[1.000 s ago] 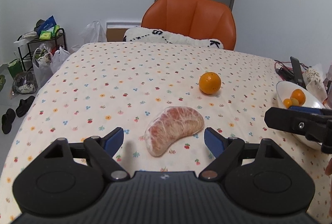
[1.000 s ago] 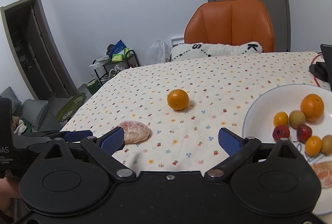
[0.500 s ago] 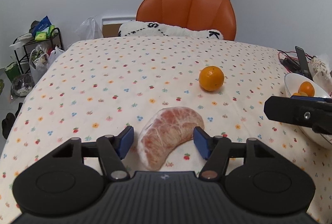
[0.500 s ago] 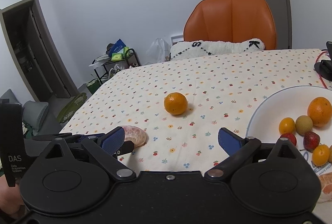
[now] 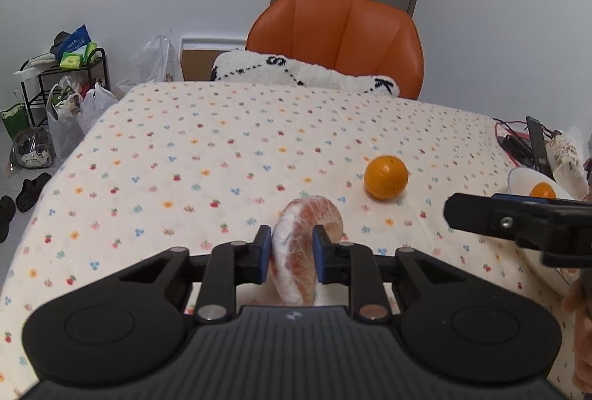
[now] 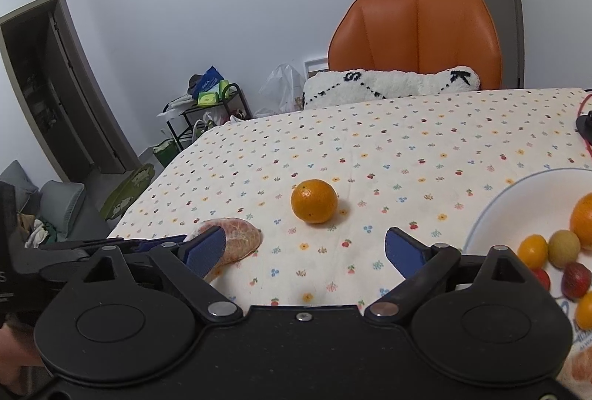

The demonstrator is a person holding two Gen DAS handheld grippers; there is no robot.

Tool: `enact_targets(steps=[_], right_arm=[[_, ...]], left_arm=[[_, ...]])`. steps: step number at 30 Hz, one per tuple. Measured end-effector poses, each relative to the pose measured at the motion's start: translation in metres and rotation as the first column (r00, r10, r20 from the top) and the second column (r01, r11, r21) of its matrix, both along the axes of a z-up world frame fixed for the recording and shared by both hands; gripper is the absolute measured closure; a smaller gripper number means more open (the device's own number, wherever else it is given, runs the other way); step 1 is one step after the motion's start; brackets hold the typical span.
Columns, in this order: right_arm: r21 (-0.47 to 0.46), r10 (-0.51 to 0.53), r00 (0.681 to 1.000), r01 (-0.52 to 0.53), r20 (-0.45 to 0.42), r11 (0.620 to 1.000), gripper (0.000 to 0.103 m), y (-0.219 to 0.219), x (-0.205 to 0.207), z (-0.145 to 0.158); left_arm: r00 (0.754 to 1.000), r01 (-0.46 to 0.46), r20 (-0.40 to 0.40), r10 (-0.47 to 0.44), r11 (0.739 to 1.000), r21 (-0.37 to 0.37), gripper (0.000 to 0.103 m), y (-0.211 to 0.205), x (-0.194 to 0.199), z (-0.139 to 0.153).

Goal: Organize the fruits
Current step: 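Grasp the pink pomelo segment with the left tool while the right grasps the large orange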

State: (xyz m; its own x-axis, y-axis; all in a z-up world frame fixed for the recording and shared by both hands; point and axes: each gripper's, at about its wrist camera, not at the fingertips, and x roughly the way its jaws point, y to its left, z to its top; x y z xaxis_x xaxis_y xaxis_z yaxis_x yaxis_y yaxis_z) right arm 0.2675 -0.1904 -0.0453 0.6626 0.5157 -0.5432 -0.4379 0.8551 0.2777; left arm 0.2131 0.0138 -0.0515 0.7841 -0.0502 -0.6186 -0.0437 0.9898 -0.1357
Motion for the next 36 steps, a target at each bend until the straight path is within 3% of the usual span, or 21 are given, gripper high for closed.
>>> enact_targets(steps=[9, 23, 26, 27, 36], right_arm=[[-0.027, 0.007, 1.0, -0.007, -0.011, 1.0, 0.025, 0.019, 0.022, -0.004], [-0.043, -0.004, 0.999, 0.002, -0.047, 0.999, 0.042, 0.038, 0.056, -0.018], [-0.051, -0.005, 0.998, 0.002, -0.058, 0.999, 0.056, 0.041, 0.061, -0.022], [-0.057, -0.008, 0.998, 0.005, -0.062, 0.998, 0.065, 0.041, 0.062, -0.024], [-0.038, 0.023, 0.997, -0.026, -0.072, 0.999, 0.066, 0.033, 0.041, -0.026]], left_arm=[[1.0, -0.003, 0.028, 0.004, 0.998, -0.06, 0.088, 0.017, -0.004, 0.007], [0.999, 0.007, 0.051, -0.004, 0.997, -0.072, 0.089, 0.027, 0.0, 0.02], [0.999, 0.016, 0.039, -0.014, 0.997, -0.072, 0.089, 0.025, 0.001, 0.02], [0.999, 0.02, 0.035, -0.018, 0.997, -0.075, 0.089, 0.025, 0.001, 0.02], [0.998, 0.056, 0.007, -0.055, 0.995, -0.087, 0.089, 0.014, -0.006, 0.014]])
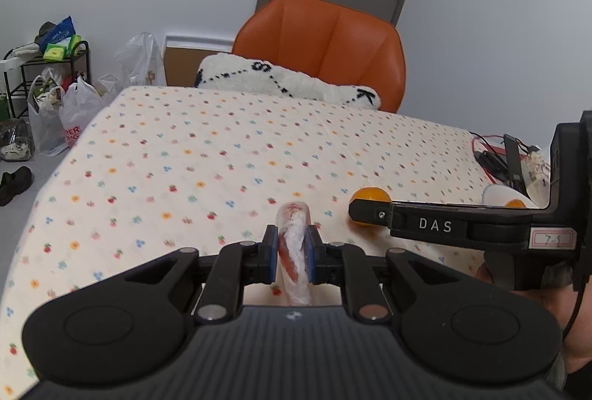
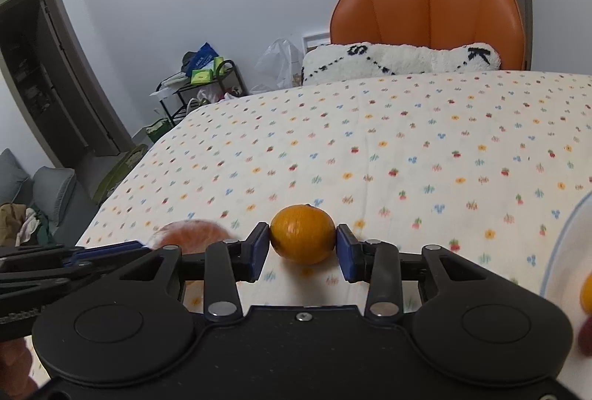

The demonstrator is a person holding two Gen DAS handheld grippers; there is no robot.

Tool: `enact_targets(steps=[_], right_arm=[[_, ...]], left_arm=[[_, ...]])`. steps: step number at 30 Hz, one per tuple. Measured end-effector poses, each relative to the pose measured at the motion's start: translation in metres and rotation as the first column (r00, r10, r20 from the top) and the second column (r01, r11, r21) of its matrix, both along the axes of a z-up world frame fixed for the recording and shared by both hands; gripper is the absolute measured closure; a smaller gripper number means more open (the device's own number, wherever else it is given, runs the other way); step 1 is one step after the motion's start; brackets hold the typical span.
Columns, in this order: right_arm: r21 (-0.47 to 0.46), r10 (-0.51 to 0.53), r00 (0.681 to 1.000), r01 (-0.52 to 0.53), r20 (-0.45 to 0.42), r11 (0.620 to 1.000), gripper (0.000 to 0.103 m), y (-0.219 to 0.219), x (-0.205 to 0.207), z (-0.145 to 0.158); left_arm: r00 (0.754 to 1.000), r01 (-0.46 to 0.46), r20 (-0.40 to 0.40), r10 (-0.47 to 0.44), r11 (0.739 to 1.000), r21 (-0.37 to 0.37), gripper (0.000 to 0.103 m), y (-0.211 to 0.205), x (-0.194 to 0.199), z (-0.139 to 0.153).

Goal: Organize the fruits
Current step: 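Grasp the pink pomelo segment with the left tool while the right grasps the large orange, then carry the pomelo segment and large orange over the white plate with both tools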

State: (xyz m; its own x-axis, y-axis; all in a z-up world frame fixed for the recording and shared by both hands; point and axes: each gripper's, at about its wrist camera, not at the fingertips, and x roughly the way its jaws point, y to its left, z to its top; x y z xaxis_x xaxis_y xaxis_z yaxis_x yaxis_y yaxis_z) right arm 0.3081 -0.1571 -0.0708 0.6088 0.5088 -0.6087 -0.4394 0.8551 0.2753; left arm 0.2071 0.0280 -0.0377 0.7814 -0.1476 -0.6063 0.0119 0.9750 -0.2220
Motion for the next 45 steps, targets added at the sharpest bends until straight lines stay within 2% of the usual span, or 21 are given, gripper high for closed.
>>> enact_targets(steps=[8, 26, 30, 45], right_arm=[[0.018, 0.025, 1.0, -0.025, -0.01, 1.0, 0.066, -0.006, -0.022, 0.0], [0.032, 0.007, 1.0, -0.006, -0.004, 0.999, 0.066, -0.027, -0.037, 0.004], [0.037, 0.003, 1.0, -0.004, 0.003, 0.999, 0.066, -0.031, -0.041, 0.007], [0.065, -0.014, 0.998, 0.011, 0.059, 0.998, 0.066, -0.049, -0.059, 0.029]], left_arm=[[0.999, -0.03, -0.035, 0.032, 0.999, 0.04, 0.086, -0.012, -0.001, -0.011], [1.0, 0.012, -0.018, -0.011, 1.0, 0.029, 0.085, -0.035, 0.009, -0.015], [1.0, 0.016, 0.005, -0.016, 1.0, 0.017, 0.089, -0.038, 0.005, -0.012], [0.997, 0.043, 0.063, -0.044, 0.999, 0.016, 0.091, -0.053, -0.013, 0.012]])
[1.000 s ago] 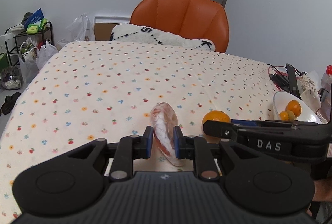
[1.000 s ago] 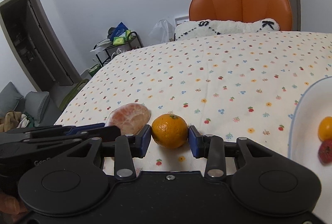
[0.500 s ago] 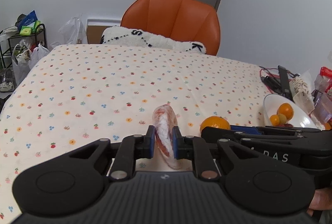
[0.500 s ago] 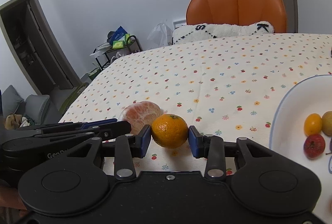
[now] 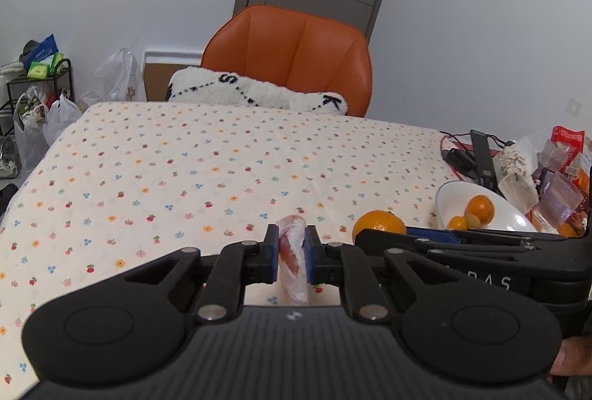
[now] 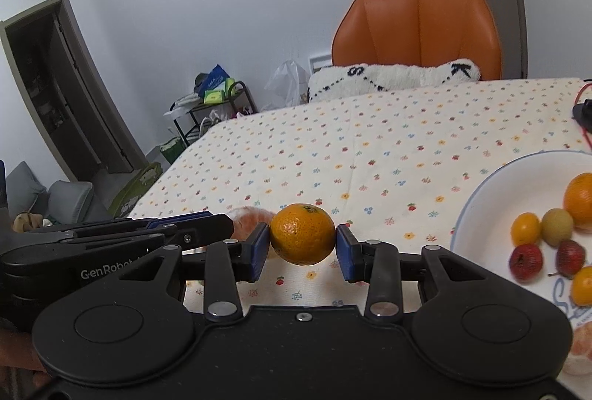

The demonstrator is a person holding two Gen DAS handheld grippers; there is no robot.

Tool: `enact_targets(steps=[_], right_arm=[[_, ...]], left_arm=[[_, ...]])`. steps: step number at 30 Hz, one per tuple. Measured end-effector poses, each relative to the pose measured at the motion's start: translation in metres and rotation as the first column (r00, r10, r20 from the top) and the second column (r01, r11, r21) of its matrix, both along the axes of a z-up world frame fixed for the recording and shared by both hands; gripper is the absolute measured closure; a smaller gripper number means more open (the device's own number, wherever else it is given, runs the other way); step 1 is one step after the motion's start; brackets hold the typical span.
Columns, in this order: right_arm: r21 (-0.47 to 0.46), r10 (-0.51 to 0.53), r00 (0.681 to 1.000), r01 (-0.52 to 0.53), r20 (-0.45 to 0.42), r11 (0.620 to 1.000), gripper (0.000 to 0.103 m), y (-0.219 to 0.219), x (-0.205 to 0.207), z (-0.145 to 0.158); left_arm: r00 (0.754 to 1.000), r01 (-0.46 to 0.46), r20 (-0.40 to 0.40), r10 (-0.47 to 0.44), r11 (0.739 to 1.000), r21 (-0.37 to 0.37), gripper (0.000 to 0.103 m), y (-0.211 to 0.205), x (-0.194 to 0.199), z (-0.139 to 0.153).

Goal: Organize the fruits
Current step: 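Carry the pomelo segment and large orange over the white plate with both tools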

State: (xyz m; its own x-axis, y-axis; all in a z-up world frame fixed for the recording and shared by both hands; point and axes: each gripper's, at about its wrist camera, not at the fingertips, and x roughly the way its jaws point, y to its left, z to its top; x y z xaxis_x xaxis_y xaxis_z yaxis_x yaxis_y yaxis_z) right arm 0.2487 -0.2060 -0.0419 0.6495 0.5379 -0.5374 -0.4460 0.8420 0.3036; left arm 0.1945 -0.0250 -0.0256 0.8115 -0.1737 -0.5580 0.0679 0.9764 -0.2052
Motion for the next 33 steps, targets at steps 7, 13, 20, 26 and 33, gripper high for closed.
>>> enact_targets(steps=[7, 13, 20, 26, 33], right_arm=[[0.021, -0.023, 0.999, 0.022, 0.037, 1.0, 0.066, -0.02, -0.011, 0.013], [0.036, -0.06, 0.997, 0.058, 0.056, 0.998, 0.066, -0.045, -0.022, 0.019], [0.057, -0.121, 0.991, 0.117, 0.062, 0.991, 0.066, -0.084, -0.035, 0.02], [0.061, -0.164, 0.985, 0.16, 0.059, 0.985, 0.066, -0.115, -0.039, 0.019], [0.07, -0.222, 0.974, 0.218, 0.053, 0.973, 0.066, -0.149, -0.04, 0.014]], left_arm=[[0.999, 0.021, 0.043, -0.021, 1.0, 0.017, 0.091, -0.017, -0.012, 0.019], [0.996, 0.051, 0.069, -0.053, 0.998, 0.03, 0.091, -0.038, -0.019, 0.031], [0.99, 0.102, 0.092, -0.106, 0.993, 0.052, 0.091, -0.074, -0.024, 0.04], [0.985, 0.144, 0.093, -0.149, 0.988, 0.057, 0.091, -0.103, -0.02, 0.038], [0.978, 0.184, 0.084, -0.189, 0.981, 0.063, 0.091, -0.13, -0.012, 0.035]])
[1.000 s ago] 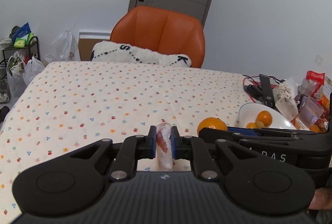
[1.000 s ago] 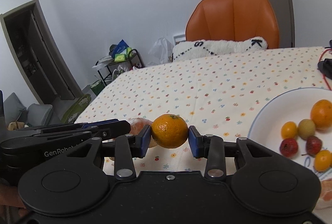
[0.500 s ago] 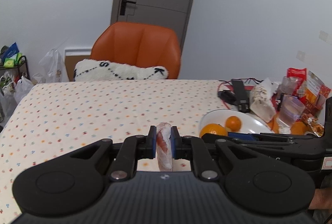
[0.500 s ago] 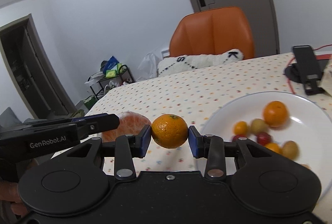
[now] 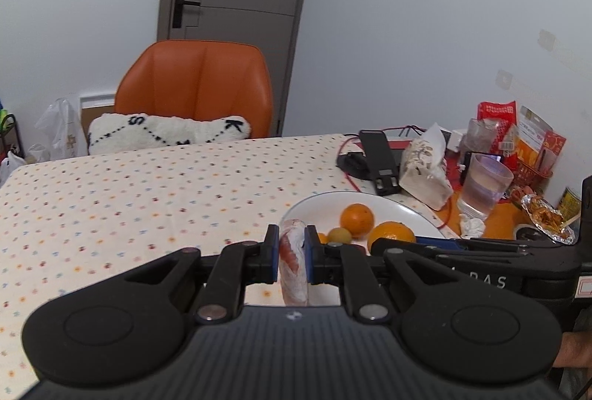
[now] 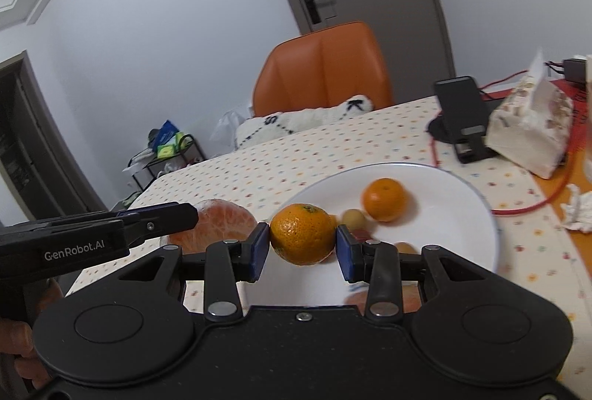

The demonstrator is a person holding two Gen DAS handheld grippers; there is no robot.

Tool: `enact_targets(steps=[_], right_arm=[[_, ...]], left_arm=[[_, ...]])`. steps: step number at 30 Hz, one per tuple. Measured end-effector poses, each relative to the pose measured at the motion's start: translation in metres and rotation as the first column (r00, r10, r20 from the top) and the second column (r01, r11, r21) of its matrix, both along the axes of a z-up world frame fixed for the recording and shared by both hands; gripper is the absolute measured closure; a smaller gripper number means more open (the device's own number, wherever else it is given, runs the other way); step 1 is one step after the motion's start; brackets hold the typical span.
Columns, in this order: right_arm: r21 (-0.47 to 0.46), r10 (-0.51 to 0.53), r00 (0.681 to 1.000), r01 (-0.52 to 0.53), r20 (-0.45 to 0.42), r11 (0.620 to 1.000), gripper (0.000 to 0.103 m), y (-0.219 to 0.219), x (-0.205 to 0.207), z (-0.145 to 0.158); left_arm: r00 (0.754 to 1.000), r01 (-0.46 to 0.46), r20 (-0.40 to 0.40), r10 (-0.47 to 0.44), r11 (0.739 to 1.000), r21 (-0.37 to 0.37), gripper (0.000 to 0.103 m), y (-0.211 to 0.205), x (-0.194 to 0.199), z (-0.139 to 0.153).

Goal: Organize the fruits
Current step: 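Carry the pomelo segment and large orange over the white plate with both tools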

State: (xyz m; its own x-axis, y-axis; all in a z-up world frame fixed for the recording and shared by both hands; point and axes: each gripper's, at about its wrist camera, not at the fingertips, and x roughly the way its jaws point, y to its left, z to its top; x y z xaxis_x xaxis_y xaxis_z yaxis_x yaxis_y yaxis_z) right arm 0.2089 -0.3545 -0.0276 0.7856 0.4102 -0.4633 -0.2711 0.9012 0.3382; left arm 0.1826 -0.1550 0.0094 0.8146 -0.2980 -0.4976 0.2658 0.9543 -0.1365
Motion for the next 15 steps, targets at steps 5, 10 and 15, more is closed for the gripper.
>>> enact_targets(steps=[5, 10, 15], right_arm=[[0.011, -0.042, 0.999, 0.042, -0.003, 0.999, 0.066, -0.02, 0.003, -0.004], [0.009, -0.068, 0.998, 0.068, -0.004, 0.998, 0.066, -0.031, 0.007, -0.004], [0.004, -0.098, 0.995, 0.098, -0.009, 0.995, 0.066, -0.04, 0.011, -0.004]], left_arm=[[1.0, 0.022, -0.012, -0.022, 1.0, 0.008, 0.091, -0.013, 0.008, -0.005], [0.999, 0.032, -0.022, -0.032, 0.999, 0.002, 0.091, -0.019, 0.015, -0.009], [0.998, 0.036, -0.045, -0.037, 0.999, -0.022, 0.091, -0.023, 0.023, -0.016]])
